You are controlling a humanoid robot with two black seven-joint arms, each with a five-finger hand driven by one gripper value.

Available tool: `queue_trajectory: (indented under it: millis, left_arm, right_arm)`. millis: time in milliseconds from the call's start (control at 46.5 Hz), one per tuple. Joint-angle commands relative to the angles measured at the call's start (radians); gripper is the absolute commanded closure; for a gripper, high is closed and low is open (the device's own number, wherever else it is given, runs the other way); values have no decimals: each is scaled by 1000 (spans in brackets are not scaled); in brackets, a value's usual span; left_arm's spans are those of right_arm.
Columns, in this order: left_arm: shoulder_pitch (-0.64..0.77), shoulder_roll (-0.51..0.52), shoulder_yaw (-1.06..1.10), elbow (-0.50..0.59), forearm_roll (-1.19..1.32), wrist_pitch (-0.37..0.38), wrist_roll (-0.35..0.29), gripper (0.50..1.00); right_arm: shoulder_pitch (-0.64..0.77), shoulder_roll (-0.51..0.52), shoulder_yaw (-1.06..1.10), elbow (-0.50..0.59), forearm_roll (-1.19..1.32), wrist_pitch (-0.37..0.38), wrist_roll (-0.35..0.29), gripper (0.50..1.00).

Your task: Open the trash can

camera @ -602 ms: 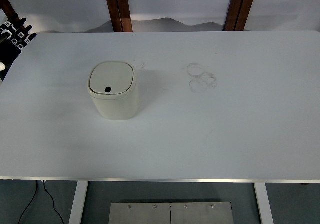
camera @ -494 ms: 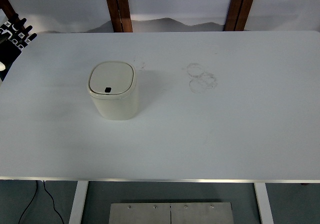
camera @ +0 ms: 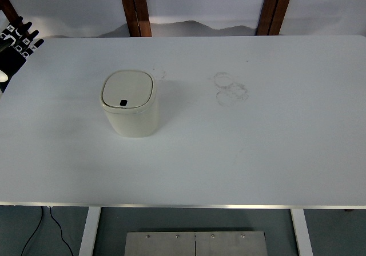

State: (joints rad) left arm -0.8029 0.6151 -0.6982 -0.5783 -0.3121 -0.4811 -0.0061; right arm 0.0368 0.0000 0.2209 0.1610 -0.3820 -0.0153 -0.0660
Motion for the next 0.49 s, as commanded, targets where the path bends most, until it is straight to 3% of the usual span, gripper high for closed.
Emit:
queue_trajectory:
  millis: [0,473]
  left_arm:
    - [1,0,0,0,1,1,0,500]
    - [4,0,0,0,-1,1,0,500]
  right_arm:
    - [0,0,0,0,0,0,0,505]
    - [0,0,1,0,0,0,0,505]
